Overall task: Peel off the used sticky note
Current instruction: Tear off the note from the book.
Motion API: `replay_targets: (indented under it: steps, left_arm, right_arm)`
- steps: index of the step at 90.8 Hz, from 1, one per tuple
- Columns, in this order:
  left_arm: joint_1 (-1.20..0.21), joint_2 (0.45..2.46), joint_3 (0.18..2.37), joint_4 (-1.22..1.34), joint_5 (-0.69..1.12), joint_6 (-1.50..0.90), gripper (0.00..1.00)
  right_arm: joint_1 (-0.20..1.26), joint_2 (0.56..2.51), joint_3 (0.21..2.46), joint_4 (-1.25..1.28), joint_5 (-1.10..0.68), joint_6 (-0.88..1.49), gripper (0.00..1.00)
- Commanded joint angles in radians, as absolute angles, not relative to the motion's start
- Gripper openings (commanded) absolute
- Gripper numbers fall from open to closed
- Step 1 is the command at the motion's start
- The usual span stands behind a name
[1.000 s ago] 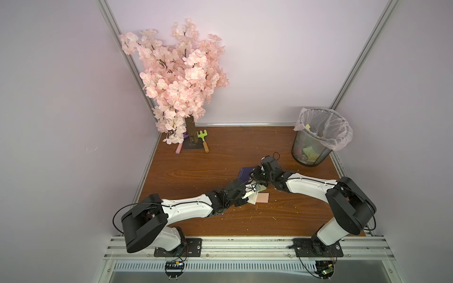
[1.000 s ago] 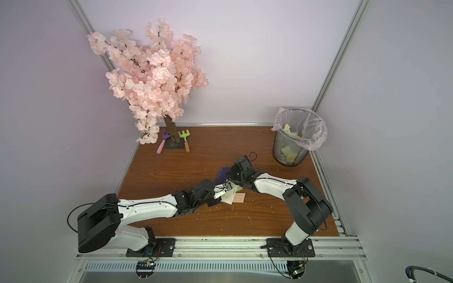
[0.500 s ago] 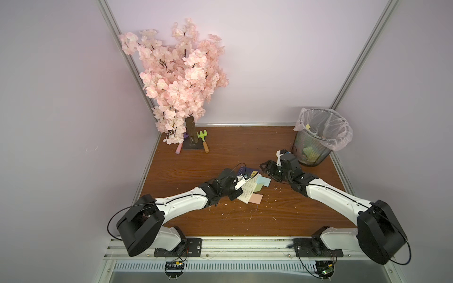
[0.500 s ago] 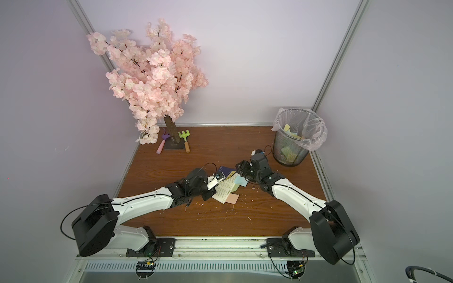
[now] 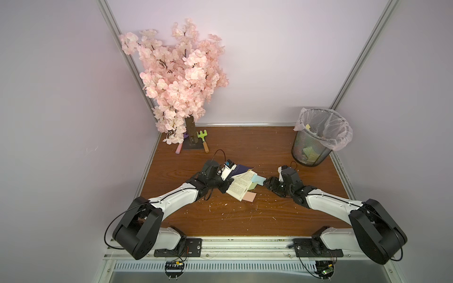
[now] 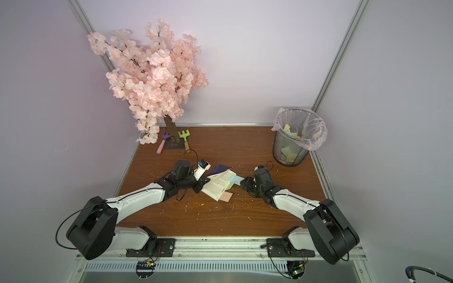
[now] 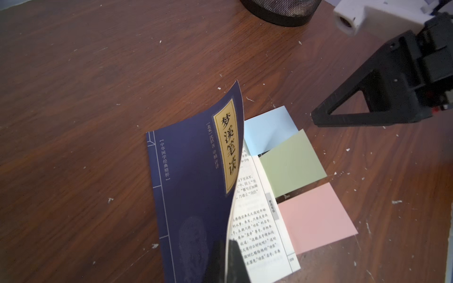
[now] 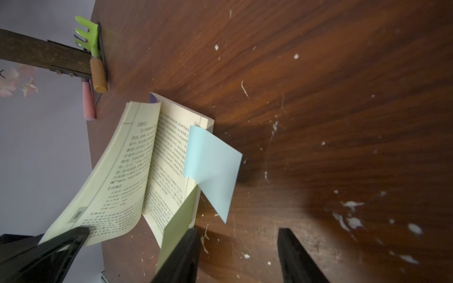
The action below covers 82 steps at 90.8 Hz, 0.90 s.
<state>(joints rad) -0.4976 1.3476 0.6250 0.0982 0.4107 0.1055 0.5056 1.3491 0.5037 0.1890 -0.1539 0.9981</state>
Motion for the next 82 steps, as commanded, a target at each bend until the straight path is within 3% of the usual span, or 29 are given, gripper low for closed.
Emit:
replay_targets:
  steps: [1, 46, 71, 82]
  left_arm:
    - [-0.418, 1.331, 0.592, 0.151, 0.526, 0.051, 0.02]
    - [-0.324, 1.314, 0.565, 0.181, 0.665, 0.017, 0.04]
    - [-0.244, 1.326, 0.557, 0.183, 0.754, -0.01, 0.04]
    - [-0.235, 1.32, 0.548, 0.184, 0.756, -0.004, 0.04]
  right_arm:
    - [0.511, 1.403, 0.525, 0.284, -0.178, 1.009, 0.53]
    - [0.535, 1.685, 0.634, 0.492, -0.255, 1.082, 0.51]
    - [0.535, 1.738, 0.627, 0.593, -0.271, 1.104, 0.46]
    - [0.535, 1.746, 0.639, 0.592, -0.27, 1.1, 0.38]
